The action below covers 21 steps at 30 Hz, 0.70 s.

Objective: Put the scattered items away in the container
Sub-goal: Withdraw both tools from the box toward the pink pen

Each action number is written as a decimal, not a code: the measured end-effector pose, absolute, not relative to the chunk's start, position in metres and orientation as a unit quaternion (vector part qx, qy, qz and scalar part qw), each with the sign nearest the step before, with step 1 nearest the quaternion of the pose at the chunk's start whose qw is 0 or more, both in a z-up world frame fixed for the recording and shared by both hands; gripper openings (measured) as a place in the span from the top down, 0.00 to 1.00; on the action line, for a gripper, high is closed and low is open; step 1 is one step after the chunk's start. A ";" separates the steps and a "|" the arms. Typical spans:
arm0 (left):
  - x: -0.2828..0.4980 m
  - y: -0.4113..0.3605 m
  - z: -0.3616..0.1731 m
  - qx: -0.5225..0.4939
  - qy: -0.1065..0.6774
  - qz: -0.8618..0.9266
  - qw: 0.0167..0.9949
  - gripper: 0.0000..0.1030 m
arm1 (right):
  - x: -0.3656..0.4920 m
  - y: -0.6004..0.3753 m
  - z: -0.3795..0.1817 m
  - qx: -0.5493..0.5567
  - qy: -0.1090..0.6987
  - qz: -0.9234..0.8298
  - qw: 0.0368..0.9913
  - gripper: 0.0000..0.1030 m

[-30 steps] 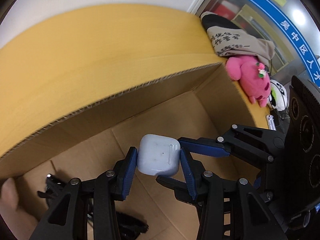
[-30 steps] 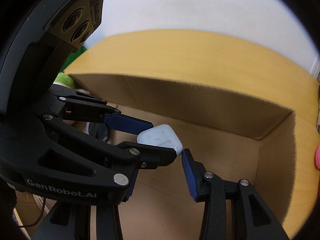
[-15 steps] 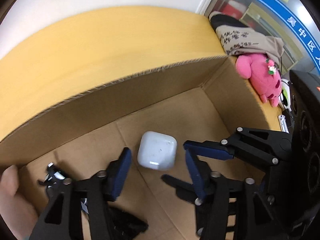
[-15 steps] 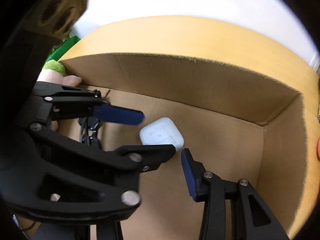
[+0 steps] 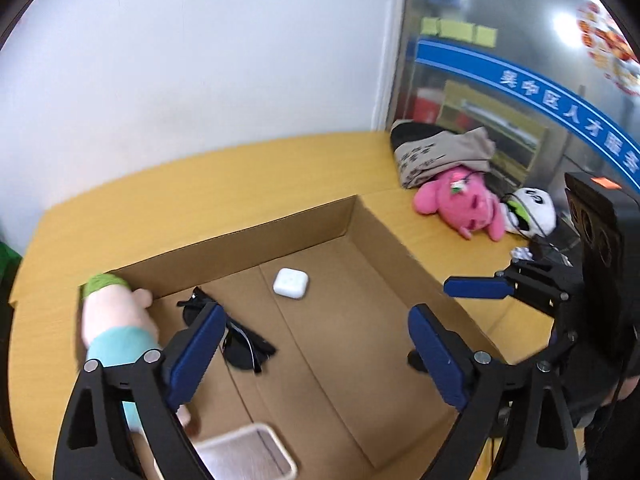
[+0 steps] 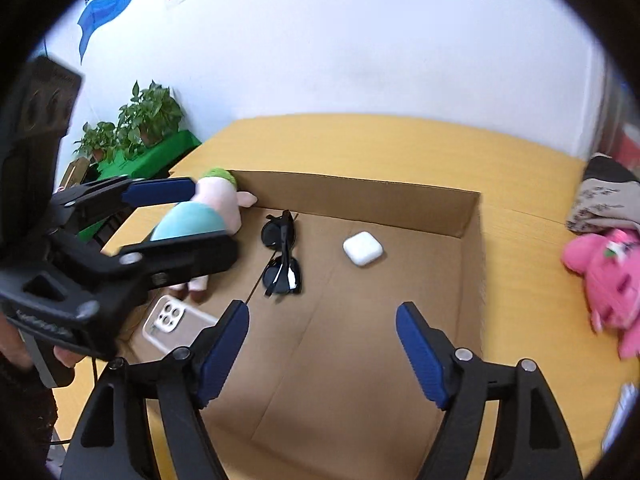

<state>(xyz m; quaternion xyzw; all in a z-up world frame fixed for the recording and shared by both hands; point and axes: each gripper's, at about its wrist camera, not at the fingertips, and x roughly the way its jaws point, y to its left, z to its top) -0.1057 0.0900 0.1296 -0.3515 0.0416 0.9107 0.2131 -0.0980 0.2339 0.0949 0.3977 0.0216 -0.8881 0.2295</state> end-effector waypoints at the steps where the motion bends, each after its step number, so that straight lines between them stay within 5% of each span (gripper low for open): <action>1: -0.093 0.090 0.132 -0.343 0.045 0.914 0.213 0.07 | -0.085 0.235 0.098 0.393 0.024 -0.892 0.224 0.26; 21: 0.054 0.109 0.062 -0.343 0.047 0.913 0.215 0.04 | 0.045 0.301 0.038 0.395 -0.040 -0.908 0.130 0.26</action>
